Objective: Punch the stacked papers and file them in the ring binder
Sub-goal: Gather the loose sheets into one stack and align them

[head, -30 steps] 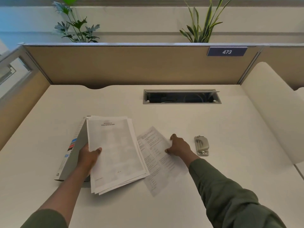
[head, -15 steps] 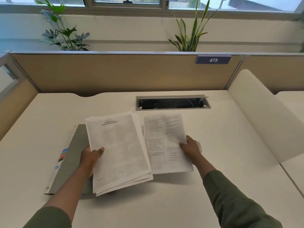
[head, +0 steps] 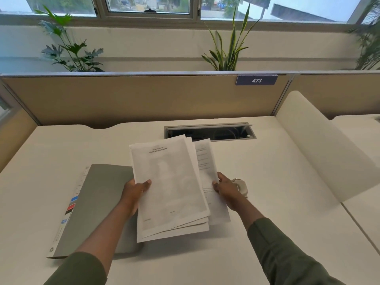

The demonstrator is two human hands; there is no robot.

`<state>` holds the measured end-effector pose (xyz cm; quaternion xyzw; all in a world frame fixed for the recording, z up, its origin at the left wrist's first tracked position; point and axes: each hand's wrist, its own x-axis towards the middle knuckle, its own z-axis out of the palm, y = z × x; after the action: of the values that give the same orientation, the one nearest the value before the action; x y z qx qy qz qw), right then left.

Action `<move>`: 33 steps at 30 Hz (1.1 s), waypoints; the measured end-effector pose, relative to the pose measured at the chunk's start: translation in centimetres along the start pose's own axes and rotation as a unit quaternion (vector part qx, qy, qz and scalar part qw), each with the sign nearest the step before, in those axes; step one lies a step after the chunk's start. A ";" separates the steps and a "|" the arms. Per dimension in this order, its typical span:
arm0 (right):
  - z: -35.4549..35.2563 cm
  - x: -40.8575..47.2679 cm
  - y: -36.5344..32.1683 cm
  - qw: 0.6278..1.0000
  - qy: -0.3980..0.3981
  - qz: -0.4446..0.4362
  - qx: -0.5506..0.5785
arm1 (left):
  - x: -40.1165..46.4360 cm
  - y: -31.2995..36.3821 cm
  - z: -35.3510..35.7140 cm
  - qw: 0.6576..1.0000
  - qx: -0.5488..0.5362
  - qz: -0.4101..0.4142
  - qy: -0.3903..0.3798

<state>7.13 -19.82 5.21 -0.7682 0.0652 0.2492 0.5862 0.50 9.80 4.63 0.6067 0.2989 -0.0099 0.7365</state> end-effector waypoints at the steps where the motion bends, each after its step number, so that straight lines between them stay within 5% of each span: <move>1: 0.2 0.0 -0.1 1.000 -0.012 0.000 0.003 | 0.0 -0.1 0.4 1.000 -0.003 -0.003 -0.002; 16: 1.5 0.4 -1.0 0.977 -0.099 0.077 0.175 | 0.2 0.2 2.0 0.996 -0.045 -0.064 -0.034; 20: 1.4 1.1 -1.1 0.983 -0.104 0.020 0.149 | 0.5 0.6 2.1 0.996 -0.047 -0.072 -0.020; 27: 0.7 1.7 -1.6 0.983 -0.090 0.033 0.158 | 0.2 1.2 2.1 0.971 -0.044 -0.188 -0.142; 33: 0.4 1.7 -2.1 0.989 -0.079 0.037 0.123 | 0.6 1.5 3.1 0.991 0.046 -0.072 -0.098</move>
<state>9.25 -18.45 6.15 -0.6649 0.0772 0.3208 0.6701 2.91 7.63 5.94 0.6126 0.2675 -0.1362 0.7312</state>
